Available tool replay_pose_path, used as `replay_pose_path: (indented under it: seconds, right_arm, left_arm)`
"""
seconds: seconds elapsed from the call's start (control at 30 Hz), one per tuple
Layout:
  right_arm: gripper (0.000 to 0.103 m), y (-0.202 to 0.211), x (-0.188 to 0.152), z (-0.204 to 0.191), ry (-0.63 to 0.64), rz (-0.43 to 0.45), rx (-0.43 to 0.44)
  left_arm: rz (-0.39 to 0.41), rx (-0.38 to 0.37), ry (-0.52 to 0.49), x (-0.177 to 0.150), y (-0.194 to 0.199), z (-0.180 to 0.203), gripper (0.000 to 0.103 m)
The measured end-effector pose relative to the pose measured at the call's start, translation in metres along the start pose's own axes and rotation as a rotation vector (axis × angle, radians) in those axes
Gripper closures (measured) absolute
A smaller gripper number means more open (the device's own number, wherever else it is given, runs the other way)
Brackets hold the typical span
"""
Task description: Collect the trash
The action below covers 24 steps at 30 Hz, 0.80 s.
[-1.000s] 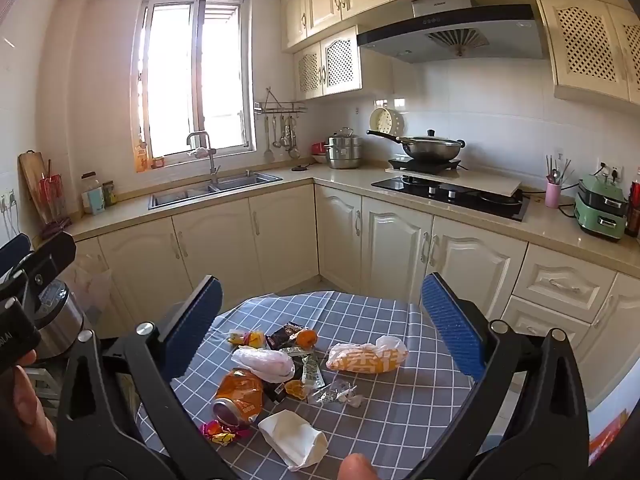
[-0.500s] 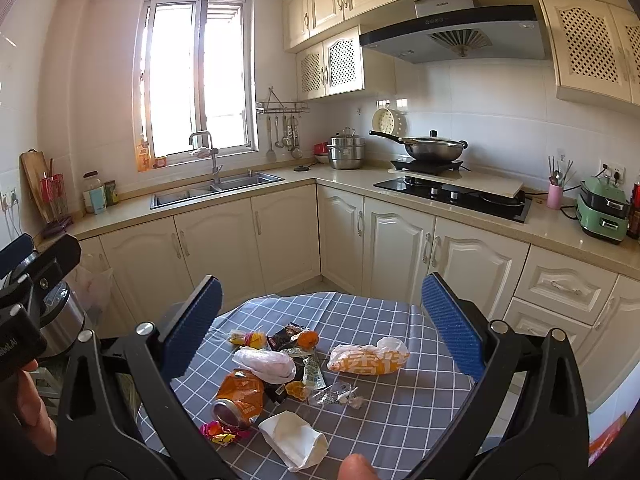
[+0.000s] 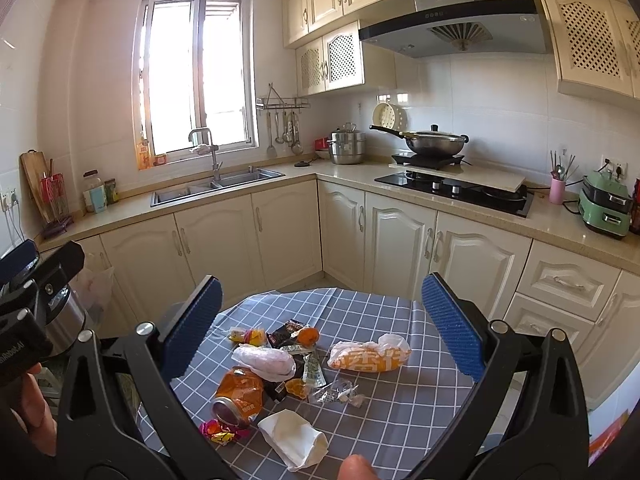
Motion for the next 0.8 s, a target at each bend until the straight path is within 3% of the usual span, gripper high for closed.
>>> replay_pose_path:
  seconds: [0.47,0.8]
  right_arm:
    - [0.005,-0.022,-0.023,0.011,-0.020,-0.085,0.013]
    - [0.005,-0.085,-0.126,0.016,-0.025,-0.407,0.101]
  left_arm:
    - [-0.069,0.007,-0.008,-0.023,-0.026,-0.001,0.005]
    - [-0.250,0.038,-0.047,-0.095,-0.076,-0.014,0.005]
Point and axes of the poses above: each gripper's, at about its wrist camera, not at the fingertips, and y roughly against the way its jaws point, z to its right, x to its top, the point moved 8 cm from there along -y, roughly the way its jaws point, and after that the axes turned 6 degrees about x, right-handed, at the moved point
